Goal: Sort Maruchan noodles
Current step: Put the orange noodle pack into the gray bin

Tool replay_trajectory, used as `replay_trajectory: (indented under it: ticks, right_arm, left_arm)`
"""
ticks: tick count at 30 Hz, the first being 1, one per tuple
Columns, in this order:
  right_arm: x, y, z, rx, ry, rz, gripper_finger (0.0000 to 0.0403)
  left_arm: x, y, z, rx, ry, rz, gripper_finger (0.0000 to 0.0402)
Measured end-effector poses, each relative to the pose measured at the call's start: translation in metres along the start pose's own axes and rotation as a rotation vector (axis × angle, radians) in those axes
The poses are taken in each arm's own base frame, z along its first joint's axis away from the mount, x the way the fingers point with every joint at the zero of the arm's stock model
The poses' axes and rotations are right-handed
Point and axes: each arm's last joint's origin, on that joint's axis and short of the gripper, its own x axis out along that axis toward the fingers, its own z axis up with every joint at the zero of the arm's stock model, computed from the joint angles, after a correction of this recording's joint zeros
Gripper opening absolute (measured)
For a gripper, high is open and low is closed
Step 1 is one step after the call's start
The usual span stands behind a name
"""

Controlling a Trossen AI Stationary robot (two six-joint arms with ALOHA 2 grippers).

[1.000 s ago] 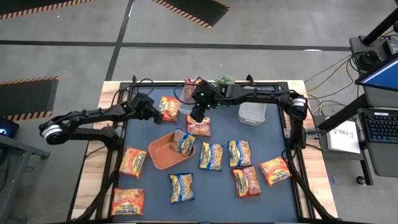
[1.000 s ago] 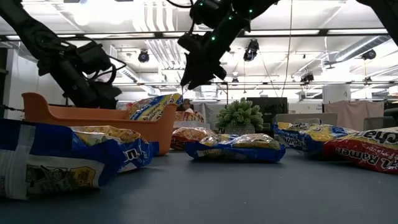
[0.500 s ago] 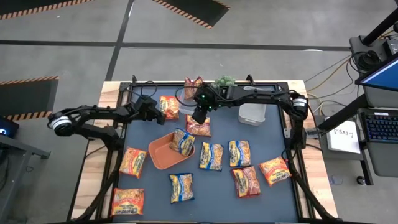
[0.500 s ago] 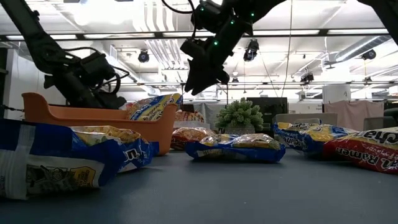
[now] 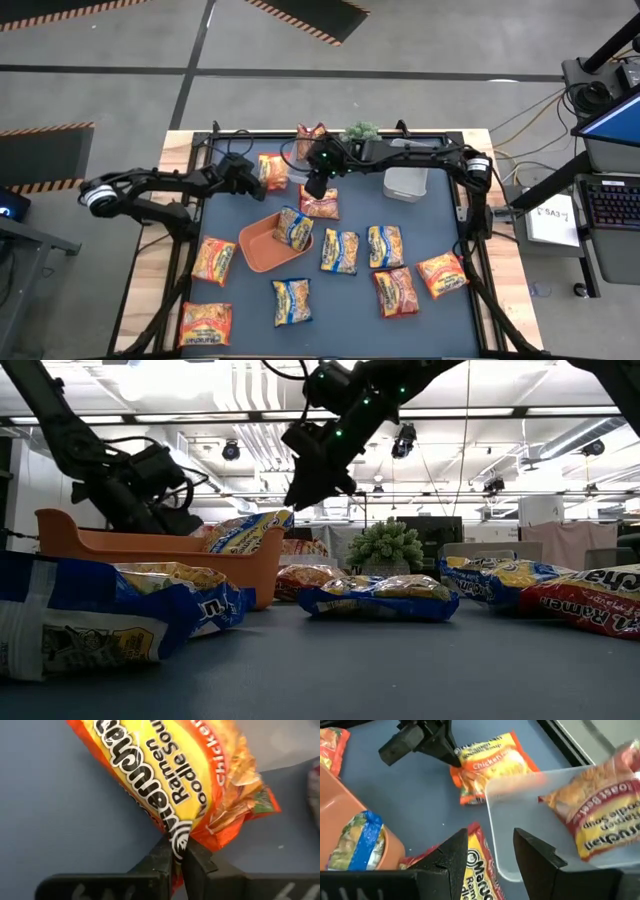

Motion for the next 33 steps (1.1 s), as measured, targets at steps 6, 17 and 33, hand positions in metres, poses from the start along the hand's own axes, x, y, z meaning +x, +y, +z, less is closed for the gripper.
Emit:
replay_trajectory:
  ticks: [6, 17, 33]
  right_arm:
    - [0.013, 0.005, 0.006, -0.077, -0.103, 0.012, 0.0156]
    - [0.034, 0.018, 0.010, -0.371, -0.229, 0.004, 0.0231]
    - [-0.030, -0.038, 0.031, 0.270, -0.207, 0.148, 0.0229]
  left_arm:
    - [-0.012, -0.005, 0.007, 0.009, -0.068, -0.049, 0.0003]
    - [-0.031, -0.012, 0.016, 0.012, -0.165, -0.139, 0.0001]
    - [-0.060, -0.026, 0.029, 0.184, -0.393, -0.209, 0.0000]
